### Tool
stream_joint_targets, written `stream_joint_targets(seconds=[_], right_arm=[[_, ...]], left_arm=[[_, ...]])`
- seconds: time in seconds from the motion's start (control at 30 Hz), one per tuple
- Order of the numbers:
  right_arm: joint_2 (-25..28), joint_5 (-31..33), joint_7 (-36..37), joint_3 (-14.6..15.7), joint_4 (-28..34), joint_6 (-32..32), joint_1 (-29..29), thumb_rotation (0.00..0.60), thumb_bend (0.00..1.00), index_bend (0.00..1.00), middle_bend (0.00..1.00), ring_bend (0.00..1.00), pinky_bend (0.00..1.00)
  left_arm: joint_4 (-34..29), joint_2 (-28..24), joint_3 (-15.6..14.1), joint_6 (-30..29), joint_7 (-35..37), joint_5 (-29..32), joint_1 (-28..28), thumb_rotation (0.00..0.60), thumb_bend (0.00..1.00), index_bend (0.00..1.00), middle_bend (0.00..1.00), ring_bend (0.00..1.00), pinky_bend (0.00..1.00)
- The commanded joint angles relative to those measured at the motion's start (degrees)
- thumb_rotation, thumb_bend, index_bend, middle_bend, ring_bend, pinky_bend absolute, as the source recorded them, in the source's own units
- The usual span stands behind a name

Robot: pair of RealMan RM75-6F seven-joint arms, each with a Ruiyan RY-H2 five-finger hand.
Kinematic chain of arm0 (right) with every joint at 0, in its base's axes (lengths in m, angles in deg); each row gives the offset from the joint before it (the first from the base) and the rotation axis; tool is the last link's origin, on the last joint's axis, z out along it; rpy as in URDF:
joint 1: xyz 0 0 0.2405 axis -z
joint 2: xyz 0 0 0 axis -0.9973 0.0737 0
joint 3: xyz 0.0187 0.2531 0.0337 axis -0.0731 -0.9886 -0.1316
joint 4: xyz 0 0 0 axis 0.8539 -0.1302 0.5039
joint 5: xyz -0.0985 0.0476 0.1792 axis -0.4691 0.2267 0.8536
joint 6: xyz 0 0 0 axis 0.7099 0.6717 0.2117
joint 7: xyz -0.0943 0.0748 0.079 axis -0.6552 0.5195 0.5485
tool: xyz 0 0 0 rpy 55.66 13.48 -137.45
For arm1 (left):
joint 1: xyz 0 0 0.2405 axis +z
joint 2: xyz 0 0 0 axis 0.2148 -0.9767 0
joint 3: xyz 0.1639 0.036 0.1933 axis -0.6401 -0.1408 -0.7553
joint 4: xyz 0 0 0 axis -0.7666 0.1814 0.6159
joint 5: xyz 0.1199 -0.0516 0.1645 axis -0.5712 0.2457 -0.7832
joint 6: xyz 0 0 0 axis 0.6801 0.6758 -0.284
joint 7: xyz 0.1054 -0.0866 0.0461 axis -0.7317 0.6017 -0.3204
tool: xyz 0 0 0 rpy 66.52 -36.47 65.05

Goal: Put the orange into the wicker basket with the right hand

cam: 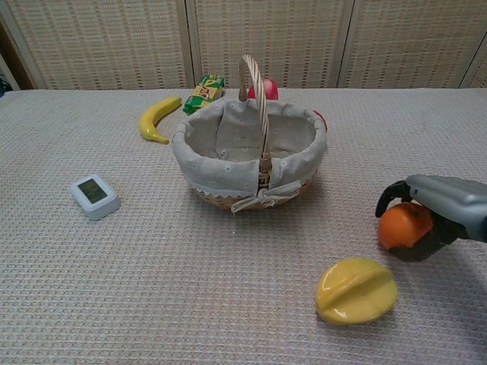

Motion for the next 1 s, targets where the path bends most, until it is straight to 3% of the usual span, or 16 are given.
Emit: stream_joint_targets(seconds=[0.03, 0.27, 0.43, 0.57, 0.87, 1.0], right_arm=[[-1.1, -3.3, 2.2, -0.3, -0.6, -2.0, 0.8, 0.6, 0.29, 0.8, 0.54, 0.58, 0.74], [3.2, -8.5, 8.2, -3.0, 3.8, -3.8, 2.1, 0.6, 0.3, 0.82, 0.56, 0.59, 0.74], [7.3, -10.3, 10.5, -8.7, 9.2, -4.8, 1.0, 0.6, 0.3, 0.81, 0.56, 0.59, 0.74], [8.1, -8.0, 7.8, -15.0, 10.4, -4.7, -2.8, 0.6, 0.3, 0.79, 0.56, 0.58, 0.74], [-1.8, 5.0, 2.3, -25.6, 0.7, -4.5, -14.8, 0.6, 0.3, 0.78, 0.56, 0.58, 0.74], [-7.3, 8.0, 1.8, -27.0, -4.8, -4.7, -19.4, 0.6, 0.3, 0.77, 0.56, 0.57, 0.74]], left_arm=[[0.0, 0.0, 0.0, 0.0, 0.1, 0.0, 0.0, 0.6, 0.33, 0.0, 0.0, 0.0, 0.1], [0.0, 0.0, -0.1, 0.0, 0.1, -0.2, 0.0, 0.6, 0.33, 0.0, 0.0, 0.0, 0.1], [-0.1, 0.1, 0.0, -0.3, -0.2, -0.3, 0.0, 0.6, 0.33, 0.0, 0.0, 0.0, 0.1], [-0.2, 0.2, -0.1, -0.4, -0.2, -0.7, 0.0, 0.6, 0.33, 0.0, 0.0, 0.0, 0.1], [-0.6, 0.0, -0.3, -0.6, 0.8, -0.8, 0.2, 0.6, 0.33, 0.0, 0.0, 0.0, 0.1], [-0.7, -0.2, -0.3, -0.5, 1.3, -0.6, 0.3, 0.6, 0.33, 0.0, 0.0, 0.0, 0.1]])
